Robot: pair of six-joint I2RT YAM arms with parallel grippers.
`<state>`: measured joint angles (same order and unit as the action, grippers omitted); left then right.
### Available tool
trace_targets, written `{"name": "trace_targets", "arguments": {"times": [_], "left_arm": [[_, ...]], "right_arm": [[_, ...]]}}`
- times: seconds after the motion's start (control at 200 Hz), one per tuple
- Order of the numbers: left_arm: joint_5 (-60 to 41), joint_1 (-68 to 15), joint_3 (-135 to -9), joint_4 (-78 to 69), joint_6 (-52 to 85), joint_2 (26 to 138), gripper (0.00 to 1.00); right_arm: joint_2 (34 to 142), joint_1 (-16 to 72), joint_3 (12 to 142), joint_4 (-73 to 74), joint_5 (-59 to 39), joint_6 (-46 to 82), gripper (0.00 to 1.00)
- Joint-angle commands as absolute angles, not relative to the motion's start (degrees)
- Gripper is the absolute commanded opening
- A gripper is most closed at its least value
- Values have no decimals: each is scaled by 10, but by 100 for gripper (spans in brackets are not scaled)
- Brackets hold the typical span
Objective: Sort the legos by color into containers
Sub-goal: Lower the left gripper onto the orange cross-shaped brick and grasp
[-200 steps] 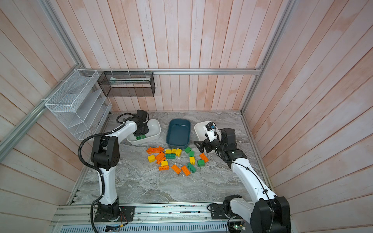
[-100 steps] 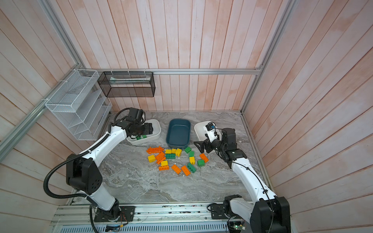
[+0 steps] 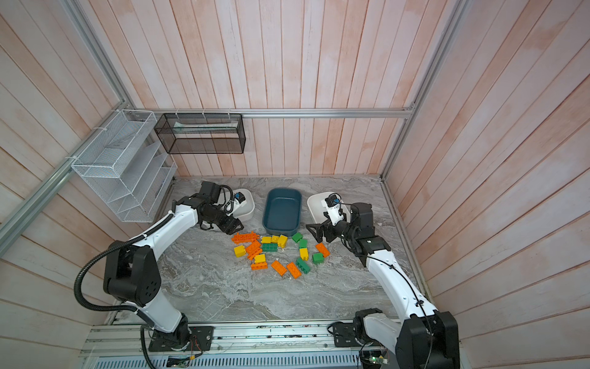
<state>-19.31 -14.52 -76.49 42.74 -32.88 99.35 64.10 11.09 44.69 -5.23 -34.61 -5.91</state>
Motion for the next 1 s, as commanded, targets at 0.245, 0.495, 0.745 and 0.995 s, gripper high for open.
{"name": "trace_targets", "arguments": {"times": [0.245,0.495,0.745,0.995], "left_arm": [[-152,-182,-741,377,-490,1054,74],[-144,-193,-736,368,-509,1082,71],[-112,-196,-722,346,-517,1097,65],[-118,-199,-726,344,-516,1115,54]], "right_arm": [[623,108,454,-80,-346,-58,98],[624,108,454,-90,-344,-64,98],[624,108,450,-92,-344,-64,98],[624,108,445,-91,-344,-63,98]]}}
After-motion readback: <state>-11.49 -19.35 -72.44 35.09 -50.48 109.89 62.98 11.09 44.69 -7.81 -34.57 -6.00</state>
